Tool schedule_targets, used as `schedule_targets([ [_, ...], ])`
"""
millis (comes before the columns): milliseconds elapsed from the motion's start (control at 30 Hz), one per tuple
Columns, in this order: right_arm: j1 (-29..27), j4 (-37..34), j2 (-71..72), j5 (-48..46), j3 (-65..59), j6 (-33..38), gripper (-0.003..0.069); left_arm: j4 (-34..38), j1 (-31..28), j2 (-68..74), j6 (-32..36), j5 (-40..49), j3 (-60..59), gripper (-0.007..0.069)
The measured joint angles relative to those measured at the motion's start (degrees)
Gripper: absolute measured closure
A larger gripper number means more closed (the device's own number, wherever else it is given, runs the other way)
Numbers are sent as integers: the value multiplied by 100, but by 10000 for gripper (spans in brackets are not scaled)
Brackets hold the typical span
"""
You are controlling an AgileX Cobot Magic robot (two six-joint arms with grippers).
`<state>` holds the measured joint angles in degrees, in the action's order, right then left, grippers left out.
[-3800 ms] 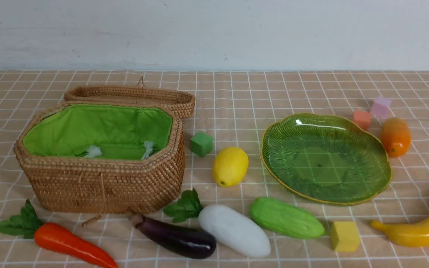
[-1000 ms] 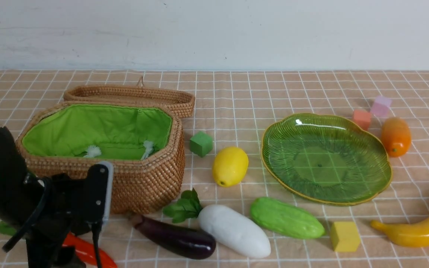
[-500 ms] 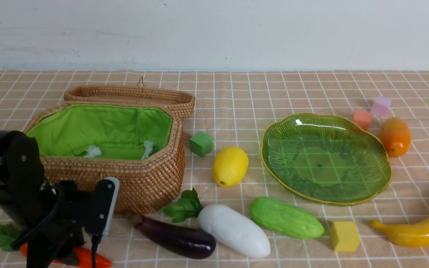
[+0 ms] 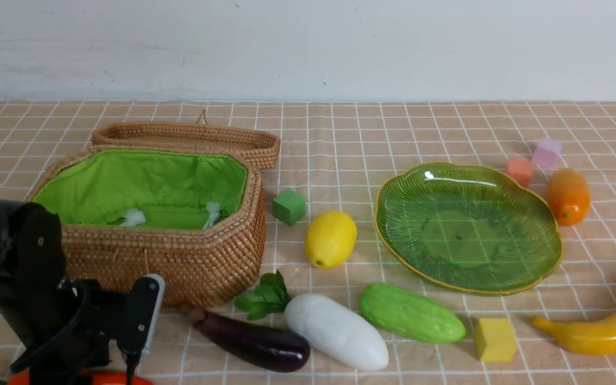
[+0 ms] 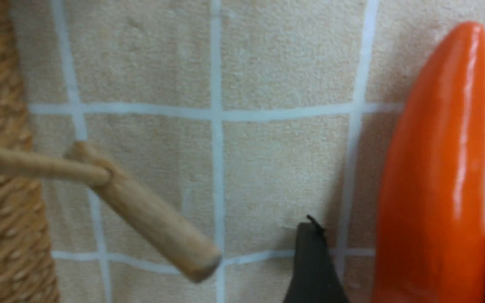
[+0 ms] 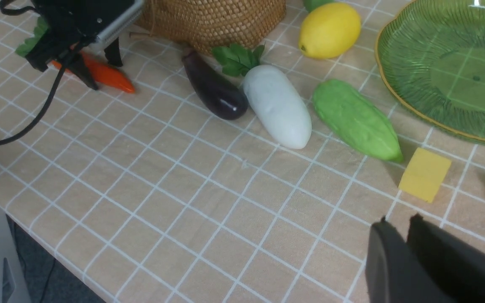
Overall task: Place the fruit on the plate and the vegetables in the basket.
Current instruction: Use the left arm to grab a carrot and put it into the left basket
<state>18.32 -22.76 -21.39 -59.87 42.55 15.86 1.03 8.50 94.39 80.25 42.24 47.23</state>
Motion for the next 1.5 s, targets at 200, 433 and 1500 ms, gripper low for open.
schedule_targets([
  [200,0,0,0,0,0,0,563,-31,0,-19,-544,-60,0,382],
  [433,0,-322,0,250,1,0,560,8,0,-1040,-1582,963,238,376],
  [1500,0,-918,-4,1229,90,0,539,-931,1597,-932,-4707,-28,2653,59],
])
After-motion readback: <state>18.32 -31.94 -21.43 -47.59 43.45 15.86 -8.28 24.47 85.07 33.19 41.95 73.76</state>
